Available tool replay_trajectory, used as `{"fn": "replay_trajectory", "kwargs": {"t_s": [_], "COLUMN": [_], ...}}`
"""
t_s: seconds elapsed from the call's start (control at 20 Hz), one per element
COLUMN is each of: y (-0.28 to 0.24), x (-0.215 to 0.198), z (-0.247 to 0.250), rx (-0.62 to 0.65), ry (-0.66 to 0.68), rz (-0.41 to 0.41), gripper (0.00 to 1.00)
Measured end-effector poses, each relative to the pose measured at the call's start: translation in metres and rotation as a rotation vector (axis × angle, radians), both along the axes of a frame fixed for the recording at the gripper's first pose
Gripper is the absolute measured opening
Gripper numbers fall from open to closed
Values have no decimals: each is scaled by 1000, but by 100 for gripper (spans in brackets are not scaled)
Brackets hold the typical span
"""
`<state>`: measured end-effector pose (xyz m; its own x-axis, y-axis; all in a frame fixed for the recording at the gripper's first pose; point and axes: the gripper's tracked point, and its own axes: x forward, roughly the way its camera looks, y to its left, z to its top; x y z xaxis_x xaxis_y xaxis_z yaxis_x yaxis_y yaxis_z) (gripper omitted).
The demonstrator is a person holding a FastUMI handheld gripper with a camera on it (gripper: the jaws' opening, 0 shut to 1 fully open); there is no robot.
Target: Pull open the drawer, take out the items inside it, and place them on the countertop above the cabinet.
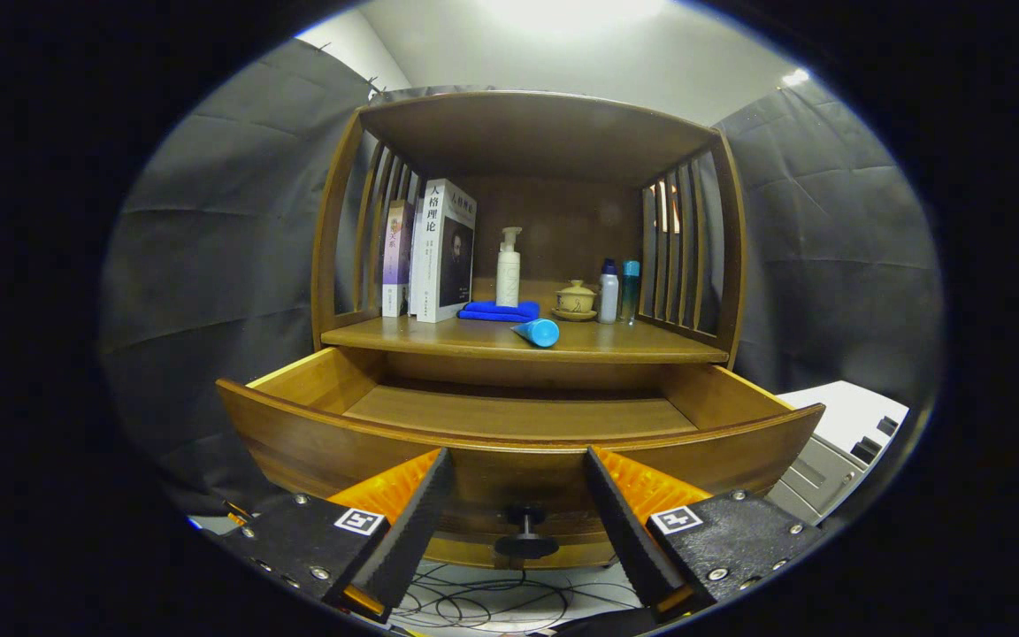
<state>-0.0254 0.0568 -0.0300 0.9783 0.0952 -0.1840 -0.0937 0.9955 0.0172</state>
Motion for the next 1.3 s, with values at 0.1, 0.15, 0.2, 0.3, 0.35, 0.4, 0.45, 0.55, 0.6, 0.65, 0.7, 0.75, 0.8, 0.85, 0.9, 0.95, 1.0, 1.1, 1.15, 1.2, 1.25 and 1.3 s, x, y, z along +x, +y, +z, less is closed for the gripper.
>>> {"fn": "replay_trajectory", "kwargs": {"t_s": [0.1, 0.15, 0.2, 0.3, 0.35, 0.4, 0.45, 0.55, 0.6, 0.65, 0.7, 0.75, 0.8, 0.85, 0.9, 0.95, 1.0, 1.1, 1.15, 1.2, 1.25, 1.3], "y": [0, 0, 0, 0, 0, 0, 0, 1, 2, 2, 3, 3, 4, 5, 5, 5, 5, 6, 6, 6, 5, 4], "x": [-1, 0, 2, 6, 10, 14, 18, 26, 28, 31, 34, 38, 41, 45, 49, 54, 58, 68, 74, 79, 85, 88], "z": [1, 1, 2, 3, 6, 5, 2, 3, 2, 2, 3, 2, 2, 1, 2, 1, 0, 0, -1, -1, -2, -2], "rx": [0, 1, 4, 11, 16, 16, 14, 23, 26, 27, 27, 26, 26, 25, 23, 22, 23, 21, 20, 23, 26, 27], "ry": [-8, -15, -19, -17, -19, -14, -6, -7, -4, -2, -3, 2, 4, 6, 8, 10, 11, 11, 10, 10, 8, 7], "rz": [-1, -2, -2, 6, 10, 14, 14, 14, 12, 10, 9, 7, 6, 5, 5, 5, 5, 10, 13, 17, 20, 21], "gripper": [94, 94, 94, 94, 94, 95, 95, 95, 95, 95, 95, 95, 95, 96, 95, 95, 95, 95, 95, 95, 95, 95]}}
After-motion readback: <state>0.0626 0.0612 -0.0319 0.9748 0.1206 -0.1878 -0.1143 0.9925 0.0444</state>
